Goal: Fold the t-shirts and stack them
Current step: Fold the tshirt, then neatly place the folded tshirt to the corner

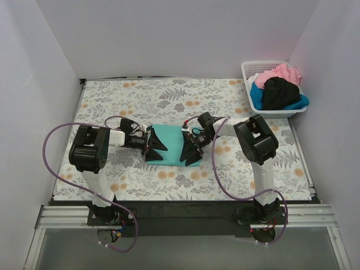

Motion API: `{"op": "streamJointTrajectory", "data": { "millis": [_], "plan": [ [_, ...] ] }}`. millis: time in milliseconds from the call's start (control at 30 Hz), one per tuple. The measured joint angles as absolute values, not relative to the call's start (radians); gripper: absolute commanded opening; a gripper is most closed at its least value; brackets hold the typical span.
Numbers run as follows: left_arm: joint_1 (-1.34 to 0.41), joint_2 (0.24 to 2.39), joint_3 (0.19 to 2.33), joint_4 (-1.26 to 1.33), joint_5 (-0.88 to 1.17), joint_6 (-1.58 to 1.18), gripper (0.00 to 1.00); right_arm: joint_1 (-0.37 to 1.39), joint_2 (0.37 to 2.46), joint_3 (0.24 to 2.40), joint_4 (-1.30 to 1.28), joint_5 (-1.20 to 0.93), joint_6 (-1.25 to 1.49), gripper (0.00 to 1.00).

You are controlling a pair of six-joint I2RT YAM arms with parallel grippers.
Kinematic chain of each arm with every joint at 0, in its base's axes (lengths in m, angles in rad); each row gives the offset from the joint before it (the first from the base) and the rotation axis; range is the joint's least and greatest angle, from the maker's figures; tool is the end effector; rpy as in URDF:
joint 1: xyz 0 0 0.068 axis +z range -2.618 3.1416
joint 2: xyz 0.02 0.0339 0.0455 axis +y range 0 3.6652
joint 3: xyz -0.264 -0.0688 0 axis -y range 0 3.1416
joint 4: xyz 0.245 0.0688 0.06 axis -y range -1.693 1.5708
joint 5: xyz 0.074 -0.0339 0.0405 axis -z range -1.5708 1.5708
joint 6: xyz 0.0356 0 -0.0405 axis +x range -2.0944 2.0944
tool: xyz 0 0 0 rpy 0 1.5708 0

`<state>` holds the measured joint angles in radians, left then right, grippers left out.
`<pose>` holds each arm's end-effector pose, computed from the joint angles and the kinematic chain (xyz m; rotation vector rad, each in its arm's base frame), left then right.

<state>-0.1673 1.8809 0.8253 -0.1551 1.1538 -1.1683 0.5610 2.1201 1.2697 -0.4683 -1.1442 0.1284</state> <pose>0.2950 -0.0828 0.0985 0.8599 -2.1368 1.4266 0.3102 0.2332 0.1082 0.7334 -2.3901 -1.6169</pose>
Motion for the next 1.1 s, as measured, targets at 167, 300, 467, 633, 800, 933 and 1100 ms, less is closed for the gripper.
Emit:
{"op": "streamJointTrajectory", "data": {
  "millis": [167, 300, 467, 633, 800, 933, 1100],
  "plan": [
    [-0.054, 1.903, 0.826, -0.125, 1.182, -1.157, 0.76, 0.474, 2.112, 1.210, -0.437, -1.208, 0.122, 0.98],
    [-0.014, 1.889, 0.827, -0.168, 1.172, -1.132, 0.77, 0.426, 2.079, 1.171, -0.465, -1.207, 0.073, 0.98],
    [0.010, 1.752, 0.875, -0.356, 0.993, -1.047, 0.86, 0.370, 1.977, 1.185, -0.599, -1.138, -0.010, 0.98],
    [-0.212, 1.584, 1.136, -0.478, 0.491, -0.942, 0.87, 0.278, 1.786, 1.279, -0.638, -1.030, -0.067, 0.98],
    [-0.577, 1.565, 1.222, -0.500, 0.191, -0.913, 0.89, 0.225, 1.667, 1.298, -0.642, -0.903, -0.108, 0.98],
    [-0.666, 1.705, 1.229, -0.540, 0.046, -0.920, 0.89, 0.228, 1.666, 1.291, -0.659, -0.830, -0.117, 0.98],
    [-0.710, 1.881, 1.246, -0.562, -0.096, -0.916, 0.90, 0.228, 1.659, 1.276, -0.672, -0.770, -0.132, 0.98]
  ]
}}
